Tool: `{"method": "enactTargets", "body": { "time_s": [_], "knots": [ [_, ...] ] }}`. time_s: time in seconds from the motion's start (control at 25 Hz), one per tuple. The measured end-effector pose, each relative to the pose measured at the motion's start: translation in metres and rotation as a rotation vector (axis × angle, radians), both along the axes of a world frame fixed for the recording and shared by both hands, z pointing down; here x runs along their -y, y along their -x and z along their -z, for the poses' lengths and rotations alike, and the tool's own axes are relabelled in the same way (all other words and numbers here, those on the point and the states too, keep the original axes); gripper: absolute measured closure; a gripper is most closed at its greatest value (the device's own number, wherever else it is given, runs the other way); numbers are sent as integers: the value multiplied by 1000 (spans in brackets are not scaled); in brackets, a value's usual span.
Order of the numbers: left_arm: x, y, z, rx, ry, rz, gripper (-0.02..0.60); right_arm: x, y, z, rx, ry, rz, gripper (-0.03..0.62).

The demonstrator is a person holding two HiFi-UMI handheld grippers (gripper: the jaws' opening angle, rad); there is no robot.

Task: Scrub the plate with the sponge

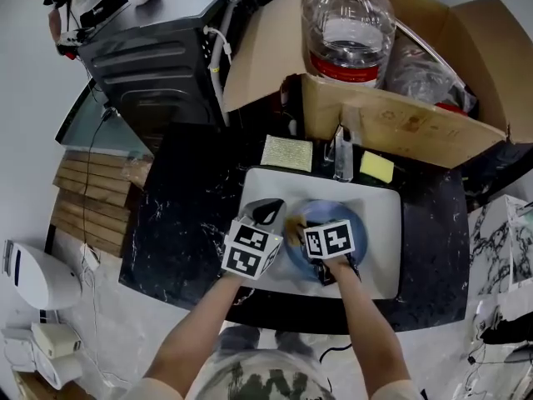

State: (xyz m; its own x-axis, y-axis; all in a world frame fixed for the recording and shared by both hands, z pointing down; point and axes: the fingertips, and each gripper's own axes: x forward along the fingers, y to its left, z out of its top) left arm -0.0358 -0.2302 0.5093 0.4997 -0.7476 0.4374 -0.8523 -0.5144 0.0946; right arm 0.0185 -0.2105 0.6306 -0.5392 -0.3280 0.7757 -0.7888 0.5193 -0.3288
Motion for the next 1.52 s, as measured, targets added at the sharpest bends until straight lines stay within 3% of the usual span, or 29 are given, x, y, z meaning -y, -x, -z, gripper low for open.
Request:
{"method": "enactTargets", "body": {
  "time_s": [0.24, 0.64, 1.52],
  "knots": [
    [-3, 0, 0, 1, 0, -8, 580, -6, -1, -10, -5, 71, -22, 523],
    [-6, -6, -6, 4, 17, -30, 580, -9, -23, -25, -115, 109, -26, 522],
    [-6, -15, -15, 20, 31, -59, 580, 6, -116, -20, -360, 63, -67, 520]
  ]
}}
